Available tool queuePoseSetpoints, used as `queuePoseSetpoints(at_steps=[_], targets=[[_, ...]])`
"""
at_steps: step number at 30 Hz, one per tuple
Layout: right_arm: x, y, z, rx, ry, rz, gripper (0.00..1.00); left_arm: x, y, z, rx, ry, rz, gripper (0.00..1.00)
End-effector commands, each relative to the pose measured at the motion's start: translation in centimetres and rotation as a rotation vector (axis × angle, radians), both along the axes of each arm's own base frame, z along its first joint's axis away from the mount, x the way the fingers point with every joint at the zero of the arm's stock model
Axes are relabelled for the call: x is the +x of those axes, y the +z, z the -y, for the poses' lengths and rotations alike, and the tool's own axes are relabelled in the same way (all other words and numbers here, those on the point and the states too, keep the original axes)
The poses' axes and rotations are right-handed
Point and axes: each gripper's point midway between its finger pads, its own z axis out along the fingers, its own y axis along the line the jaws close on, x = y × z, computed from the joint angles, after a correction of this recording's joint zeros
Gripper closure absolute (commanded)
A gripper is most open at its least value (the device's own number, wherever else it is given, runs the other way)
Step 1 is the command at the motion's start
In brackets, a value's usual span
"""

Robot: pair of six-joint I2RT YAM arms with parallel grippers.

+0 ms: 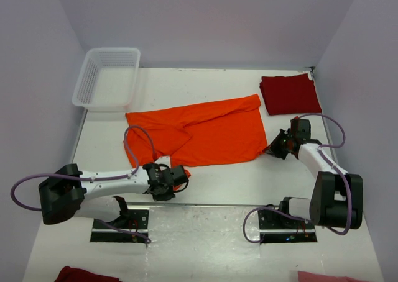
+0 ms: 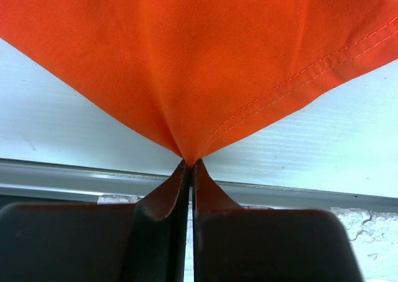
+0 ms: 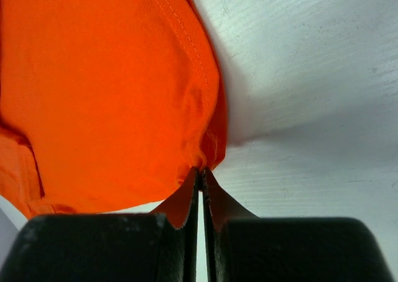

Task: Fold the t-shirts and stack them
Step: Grap the side of the flattened tshirt closest away from the robot with both arms

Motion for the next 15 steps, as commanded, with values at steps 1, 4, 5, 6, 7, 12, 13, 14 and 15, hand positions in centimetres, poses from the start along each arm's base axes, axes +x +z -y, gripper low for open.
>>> queuePoseSetpoints(at_steps=[1,4,5,6,7,12,13,14,15], targets=[[0.4,0.9,-0.1,-0.011,0.023,0.055,1.0,-0.6,-1.0,-1.0,0.041,0.043,-0.022,1.0],[0.4,1.5,-0.5,-0.026,0.048,0.071,1.0,0.0,0.2,-0.4,0.039,0.04,-0.001,1.0],[0.5,1.8,-0.4,-0.037,0.046,0.076,1.0,0.1,0.5,-0.3,0.039,0.037,0.0,1.0],[0.5,1.9,-0.7,-0.043,0.057,0.078,1.0,0.3,1.0,0.1,0.034,0.034,0.003,1.0],[0.5,2.2,-0.7,-0.059,0.056,0.085,1.0,0.3,1.3,0.4,0.025,0.034,0.0,1.0],[-0.6,3.0,-1.9,-0.126,0.065,0.092,1.0,0.2,2.9,1.5,-0.041,0.04,0.015,1.0],[-0.9,3.1,-2.2,-0.122,0.072,0.094,1.0,0.1,2.9,1.2,-0.033,0.044,0.017,1.0],[-1.0,3.2,-2.1,-0.138,0.064,0.1,1.0,0.2,3.4,1.3,-0.033,0.05,0.026,1.0],[-1.2,3.3,-2.0,-0.142,0.045,0.1,1.0,0.1,3.7,0.8,-0.018,0.054,0.028,1.0]])
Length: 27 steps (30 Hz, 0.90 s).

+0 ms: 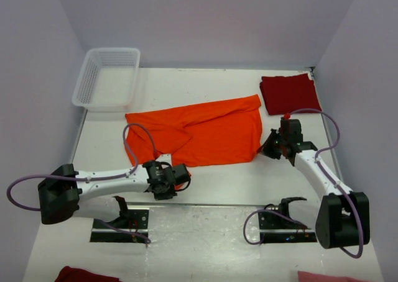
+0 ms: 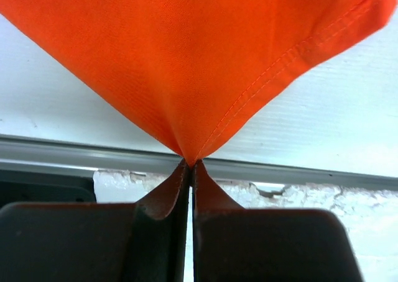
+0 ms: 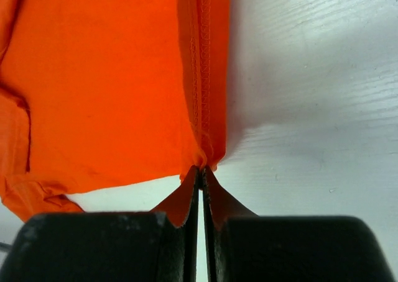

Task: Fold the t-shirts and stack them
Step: Grap the side of the flattened tshirt closest away from the robot with both arms

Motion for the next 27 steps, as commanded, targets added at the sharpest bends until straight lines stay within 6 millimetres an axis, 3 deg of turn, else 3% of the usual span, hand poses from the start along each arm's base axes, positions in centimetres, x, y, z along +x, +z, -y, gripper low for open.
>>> queuePoseSetpoints(at_steps=[1,14,22,27], targets=[[-0.5,0.8,1.2,-0.061,-0.076,0.02,1.0,0.4,2.4,-0.1,-0.022,0.054,0.048,1.0],[-1.7,3.4,4.1,-0.159,-0.224,0.062,1.0,1.1,8.4,-4.4,-0.058,0.208,0.191,1.0],[-2.1,3.6,4.9,-0.193,-0.255,0.044,1.0,1.0,9.0,-4.5,-0.078,0.194,0.195,1.0],[-1.7,3.8,4.9,-0.203,-0.239,0.05,1.0,2.7,11.1,-3.7,-0.071,0.155,0.274,1.0]])
